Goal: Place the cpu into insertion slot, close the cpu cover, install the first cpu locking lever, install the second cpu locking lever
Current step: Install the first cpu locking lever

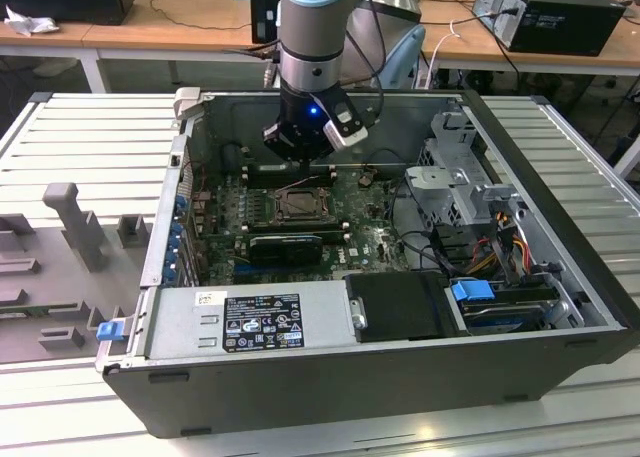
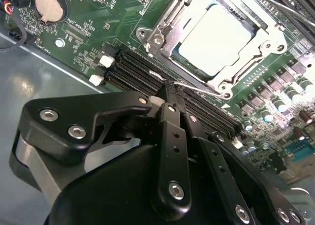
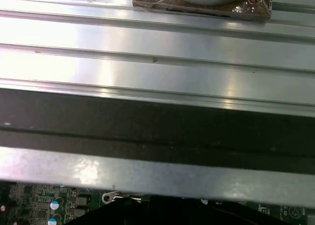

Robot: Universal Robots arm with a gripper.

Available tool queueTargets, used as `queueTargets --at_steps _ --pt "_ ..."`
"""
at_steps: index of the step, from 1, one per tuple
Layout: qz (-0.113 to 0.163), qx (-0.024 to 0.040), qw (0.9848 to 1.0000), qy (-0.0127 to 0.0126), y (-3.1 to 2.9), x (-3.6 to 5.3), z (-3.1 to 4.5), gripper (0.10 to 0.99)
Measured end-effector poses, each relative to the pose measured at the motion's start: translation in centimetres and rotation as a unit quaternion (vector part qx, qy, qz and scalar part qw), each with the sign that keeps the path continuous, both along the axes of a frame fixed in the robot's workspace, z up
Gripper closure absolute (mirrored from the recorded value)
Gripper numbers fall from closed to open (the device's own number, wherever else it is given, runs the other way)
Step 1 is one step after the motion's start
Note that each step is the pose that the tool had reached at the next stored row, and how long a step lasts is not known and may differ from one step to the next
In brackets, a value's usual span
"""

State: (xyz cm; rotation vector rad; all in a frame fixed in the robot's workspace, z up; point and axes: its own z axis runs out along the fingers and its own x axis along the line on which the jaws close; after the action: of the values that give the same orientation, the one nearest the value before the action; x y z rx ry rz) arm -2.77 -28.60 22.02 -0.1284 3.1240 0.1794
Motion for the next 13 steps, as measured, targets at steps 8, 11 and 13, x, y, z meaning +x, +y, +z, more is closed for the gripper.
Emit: queueTargets --at_steps 8,11,13 --pt "-0.003 0.0000 1.0000 -0.0001 0.00 0.49 -0.69 0.980" --pt "-0.005 0.0000 1.0000 -0.0001 -0.04 0.58 -0.93 0.980" --pt "-0.007 -0.0001 1.0000 -0.0001 -0.08 0.59 -0.98 0.980"
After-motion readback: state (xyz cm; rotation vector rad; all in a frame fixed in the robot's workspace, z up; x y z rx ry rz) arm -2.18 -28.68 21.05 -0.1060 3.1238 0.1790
